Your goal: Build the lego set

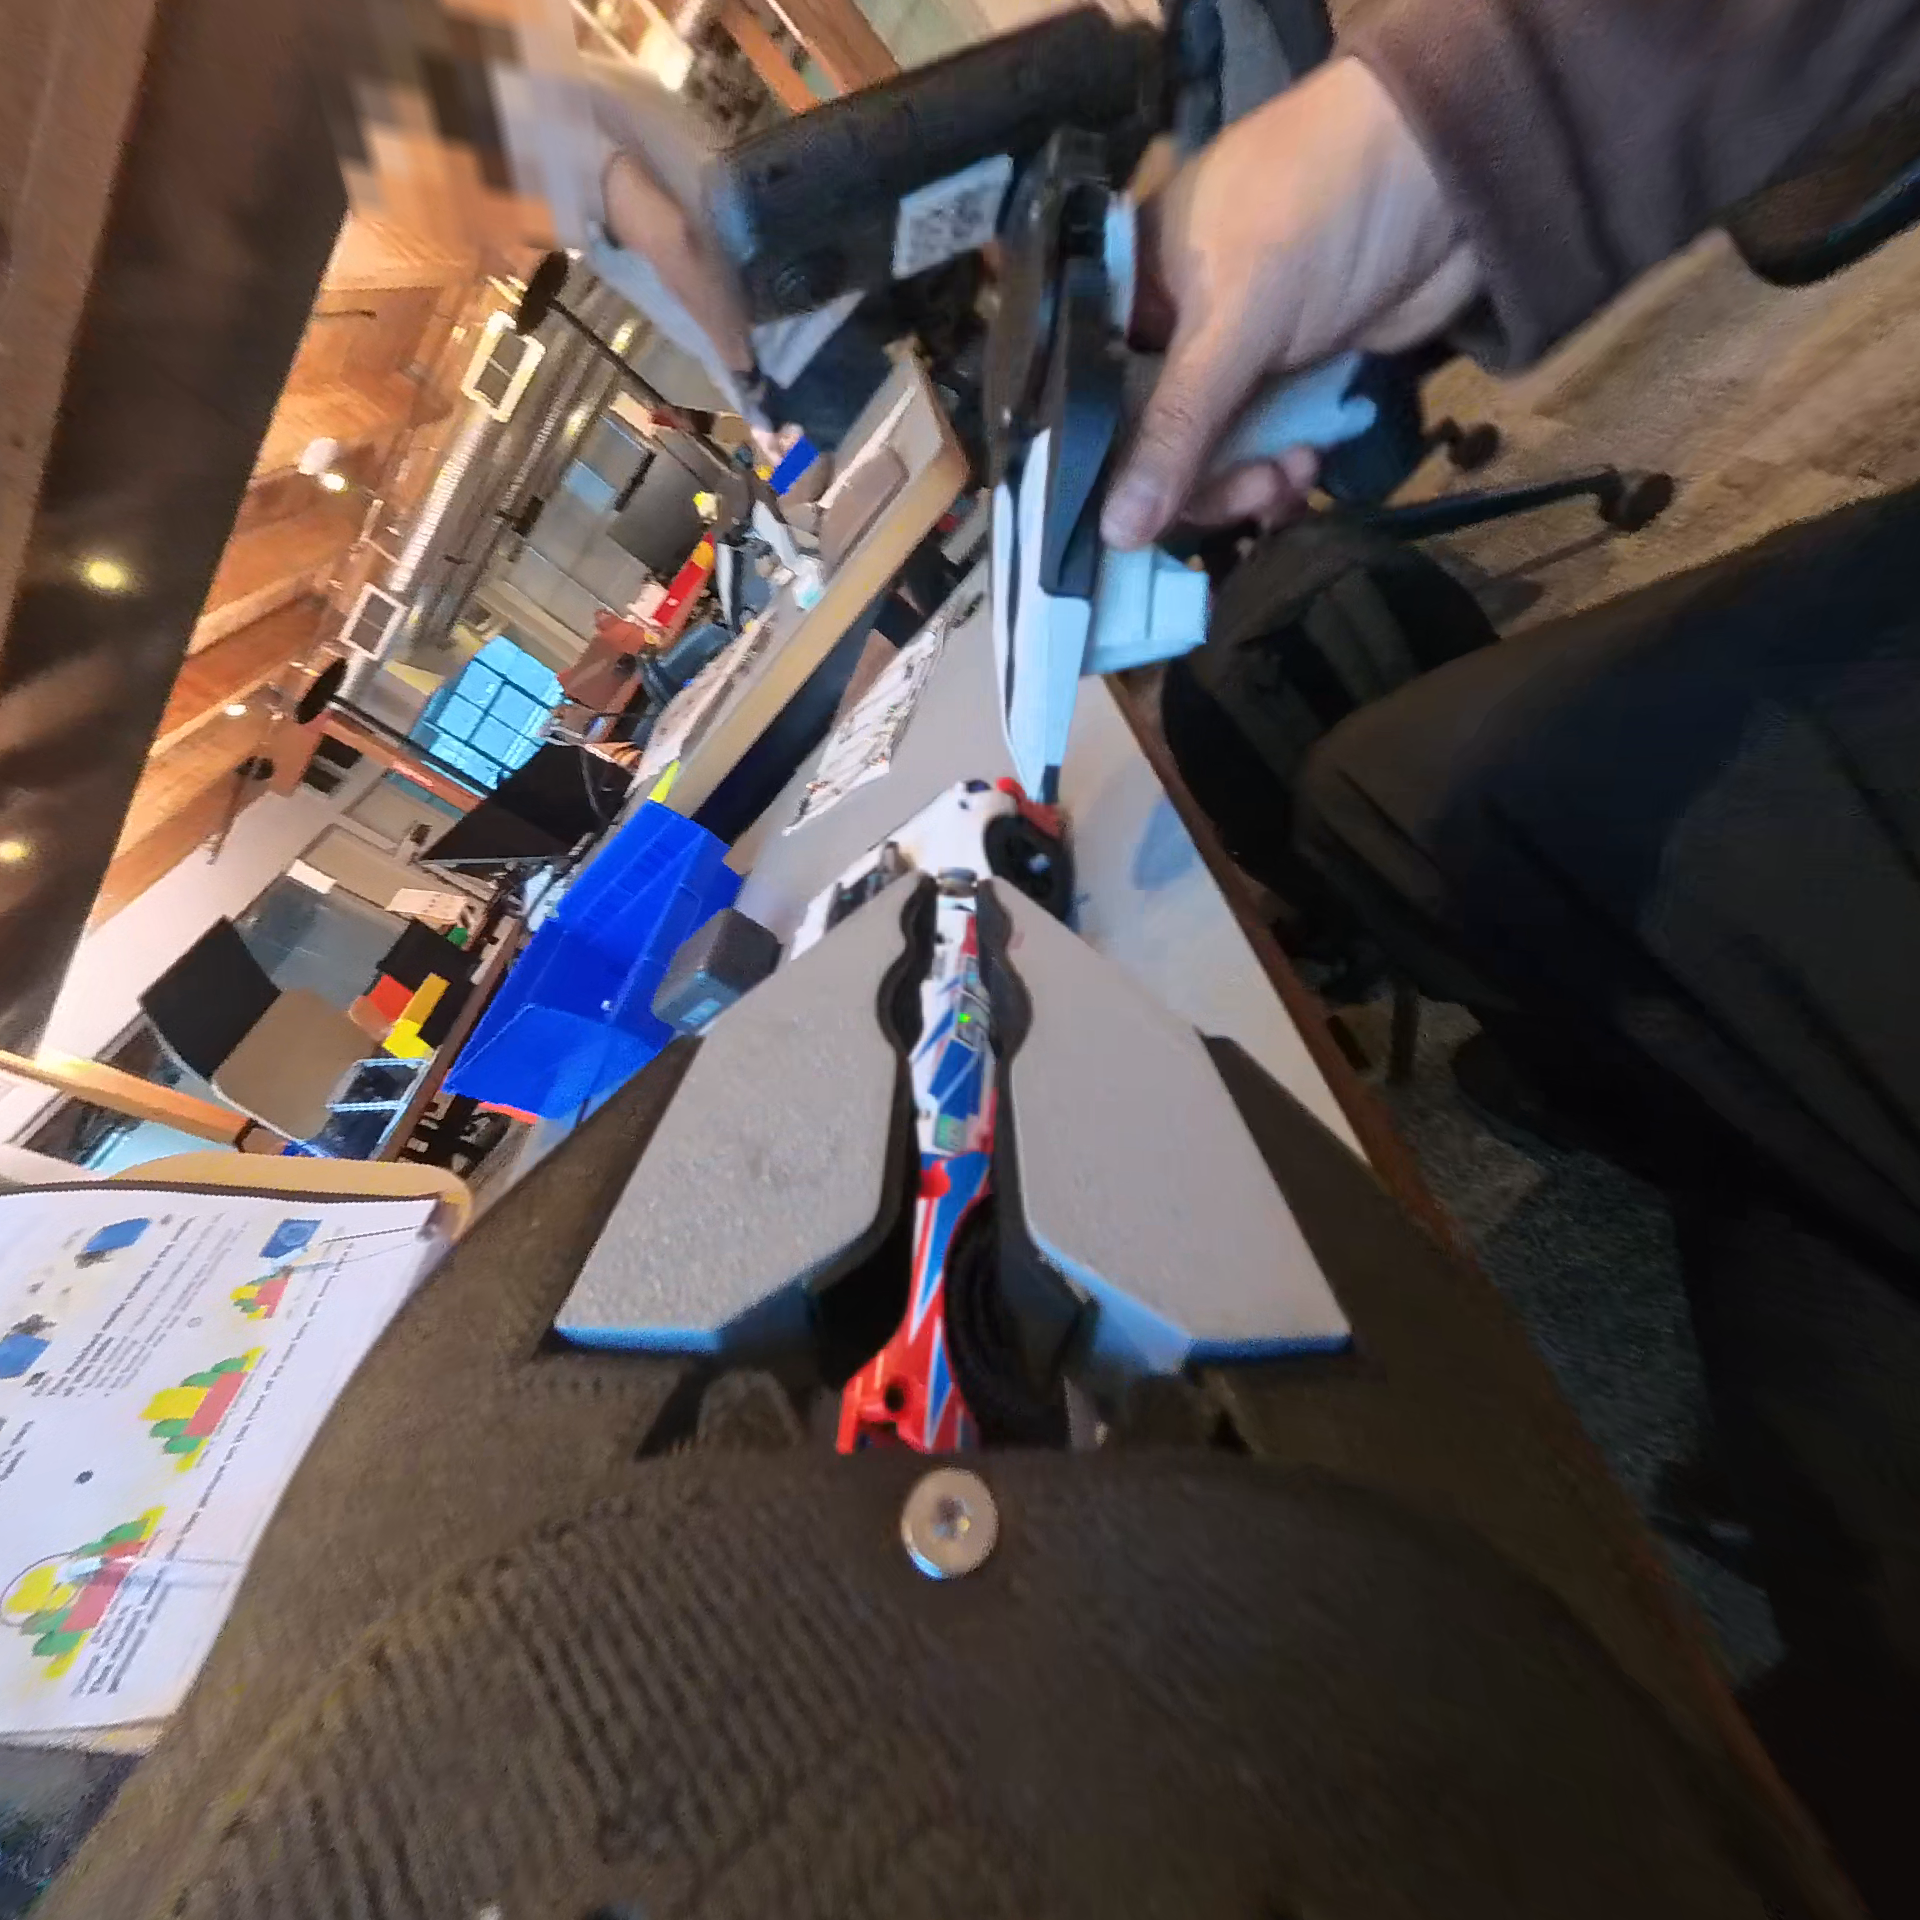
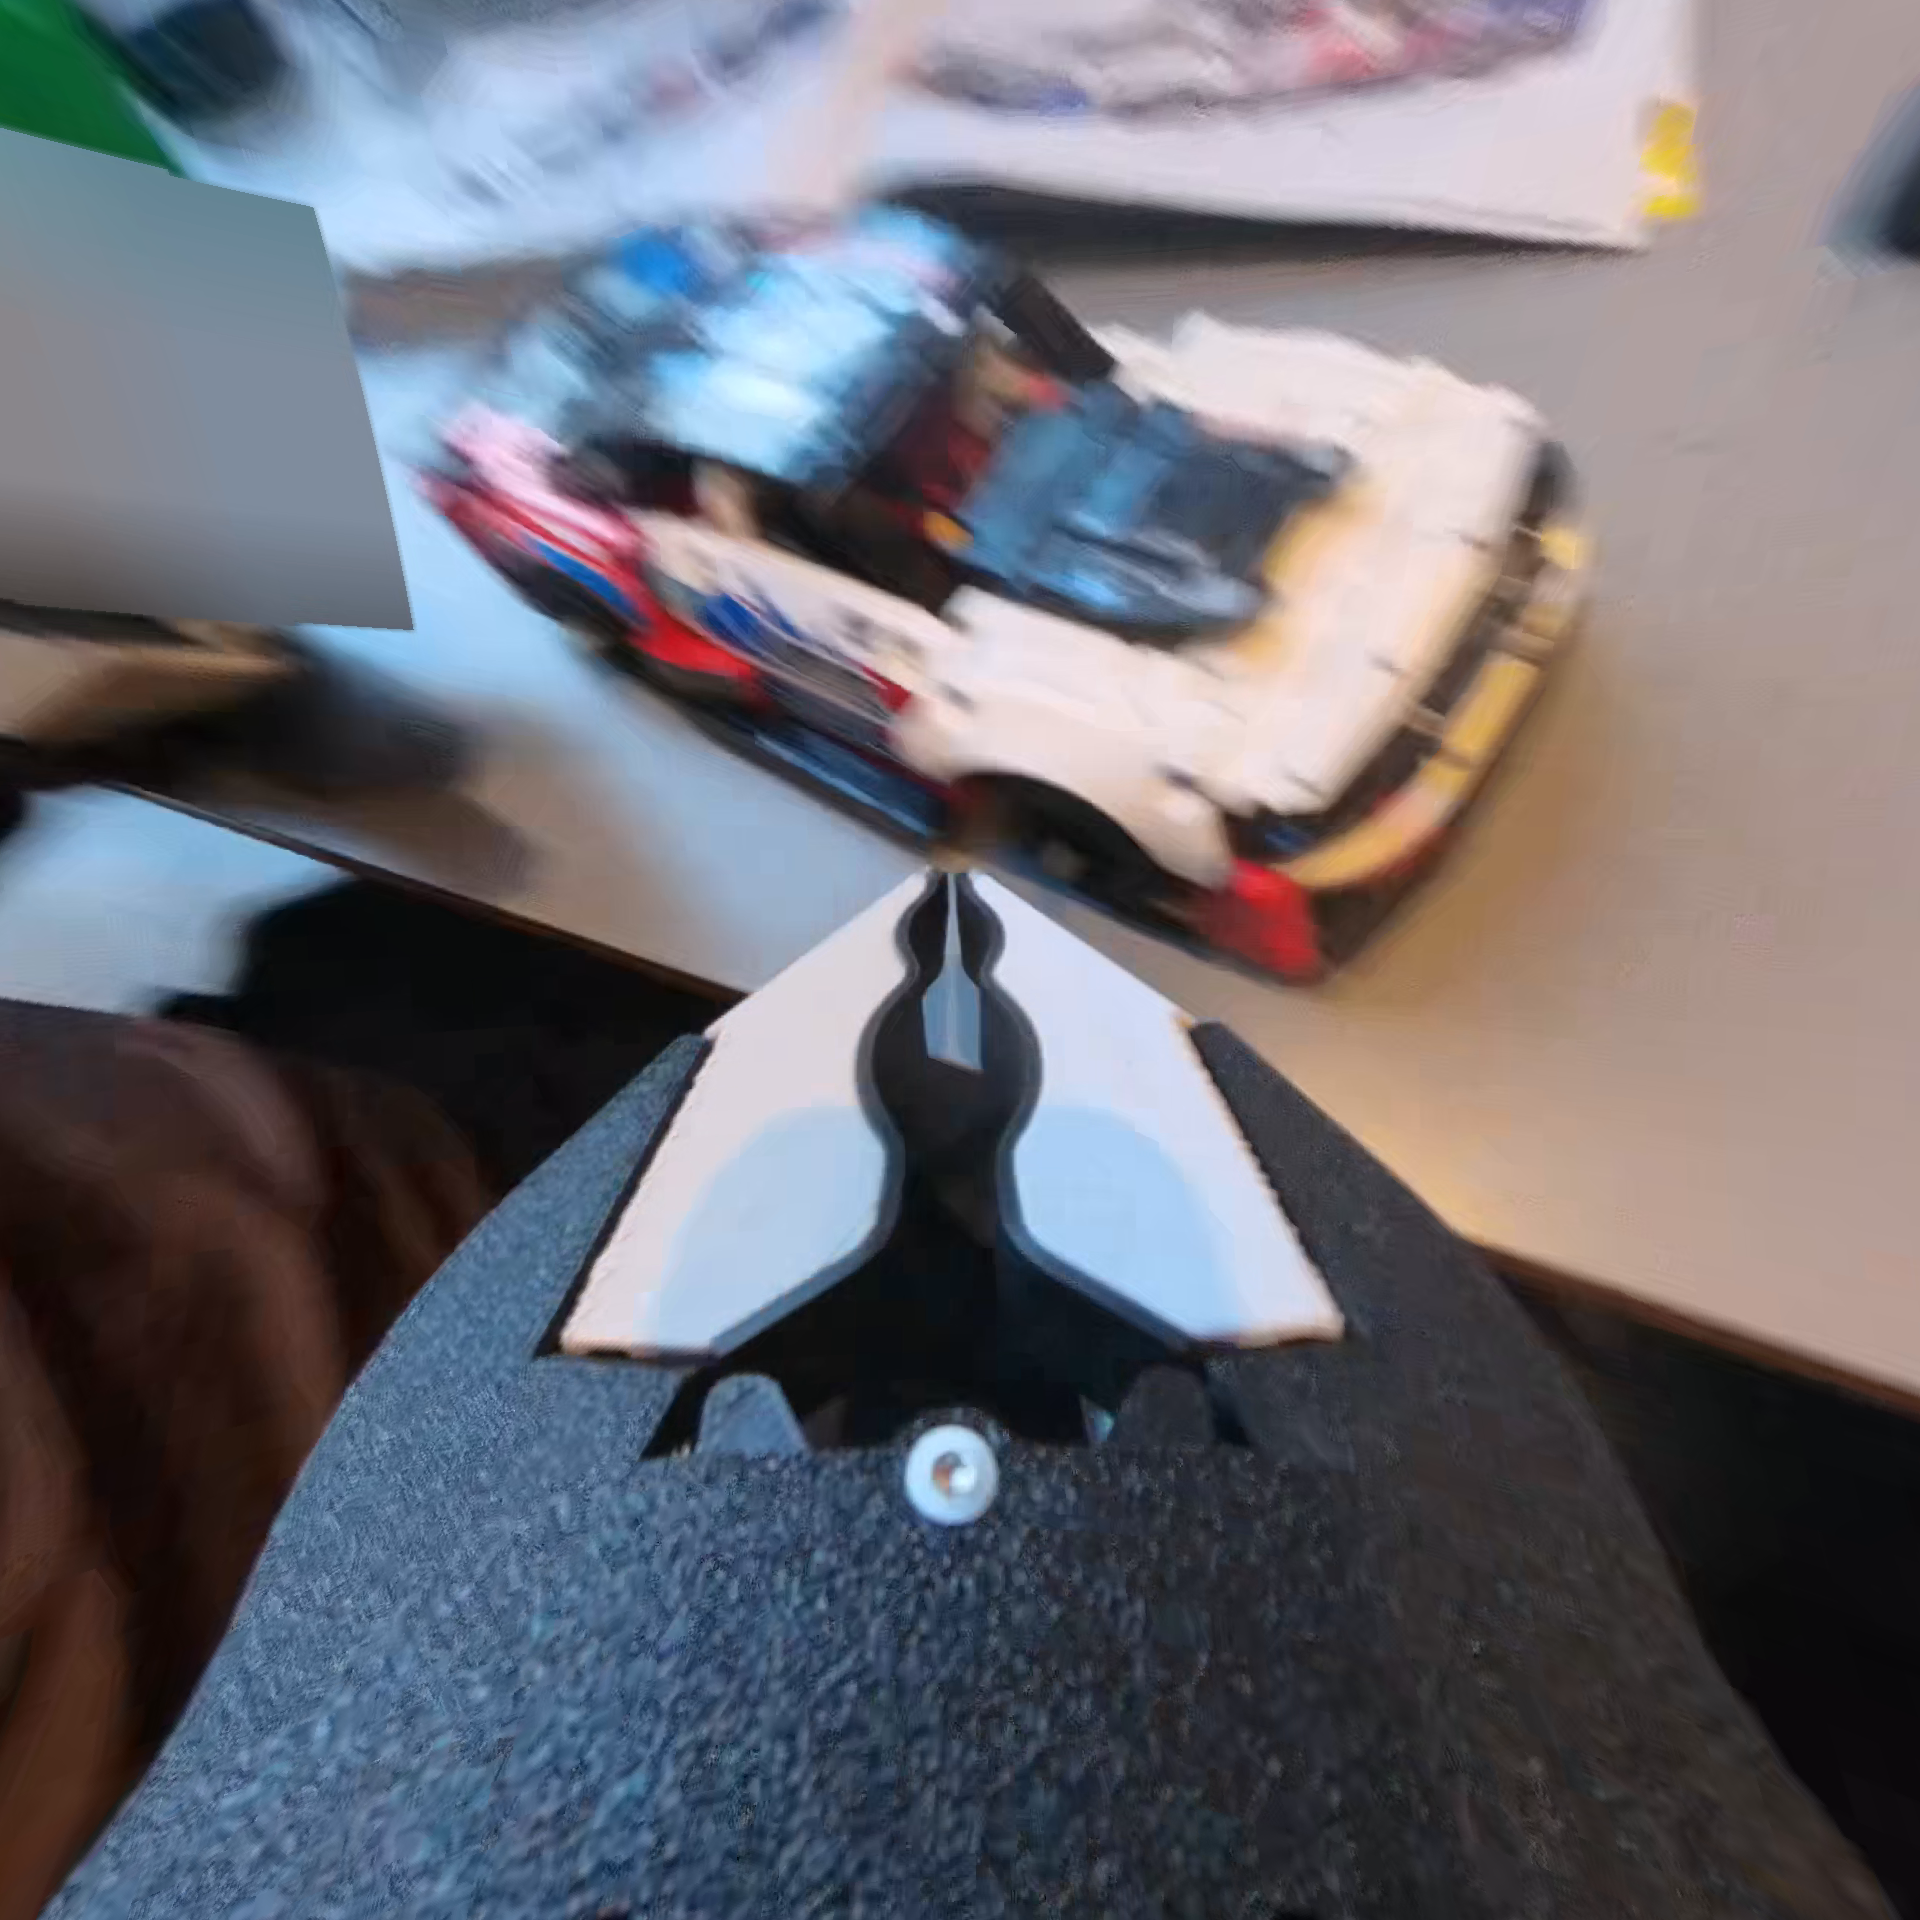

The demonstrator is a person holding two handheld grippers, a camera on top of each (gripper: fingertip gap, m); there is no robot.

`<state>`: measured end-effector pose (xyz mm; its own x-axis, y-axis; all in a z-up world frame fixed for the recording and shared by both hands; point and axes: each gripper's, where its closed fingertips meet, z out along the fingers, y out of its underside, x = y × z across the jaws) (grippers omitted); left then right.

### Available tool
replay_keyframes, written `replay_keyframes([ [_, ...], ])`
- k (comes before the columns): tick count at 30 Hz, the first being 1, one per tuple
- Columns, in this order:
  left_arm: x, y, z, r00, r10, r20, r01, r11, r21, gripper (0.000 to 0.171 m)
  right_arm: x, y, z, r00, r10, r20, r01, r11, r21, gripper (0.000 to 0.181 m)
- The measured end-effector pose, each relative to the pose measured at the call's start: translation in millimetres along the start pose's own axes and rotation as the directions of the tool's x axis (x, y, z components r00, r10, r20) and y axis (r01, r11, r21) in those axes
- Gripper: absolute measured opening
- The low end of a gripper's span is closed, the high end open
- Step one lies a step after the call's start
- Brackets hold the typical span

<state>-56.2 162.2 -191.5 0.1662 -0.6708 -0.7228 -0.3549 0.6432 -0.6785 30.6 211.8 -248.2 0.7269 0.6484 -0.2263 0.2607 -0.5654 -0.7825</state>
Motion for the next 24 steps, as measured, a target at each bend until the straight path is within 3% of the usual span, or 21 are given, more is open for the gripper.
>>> replay_keyframes([
  [1,6.2,1.4,0.9,1.0,0.013,-0.023,-0.013,1.0,-0.007,0.004,14.8,10.3,-3.7,0.996,-0.048,-0.073,0.043,0.997,-0.056,0.0],
  [7,27.2,3.2,8.6,0.994,0.016,-0.104,-0.019,1.0,-0.024,0.004,55.0,29.3,2.1,0.957,-0.209,-0.202,0.175,0.97,-0.171,0.0],
  [12,30.4,13.9,10.9,0.995,0.006,-0.101,-0.014,0.997,-0.073,0.004,64.6,25.3,18.6,0.94,-0.28,-0.193,0.245,0.951,-0.186,0.0],
  [16,32.7,21.6,13.5,0.996,0.013,-0.094,-0.024,0.993,-0.113,0.005,85.3,12.6,26.3,0.875,-0.405,-0.264,0.359,0.91,-0.206,0.0],
  [20,31.4,26.9,21.2,0.996,0.023,-0.083,-0.034,0.989,-0.144,0.005,114.3,-11.9,37.9,0.877,-0.401,-0.266,0.365,0.914,-0.176,0.0],
  [24,22.8,22.6,32.1,0.999,0.033,-0.038,-0.039,0.986,-0.165,0.005,102.5,-31.1,-3.0,0.919,-0.3,-0.254,0.31,0.951,-0.002,0.0],
])
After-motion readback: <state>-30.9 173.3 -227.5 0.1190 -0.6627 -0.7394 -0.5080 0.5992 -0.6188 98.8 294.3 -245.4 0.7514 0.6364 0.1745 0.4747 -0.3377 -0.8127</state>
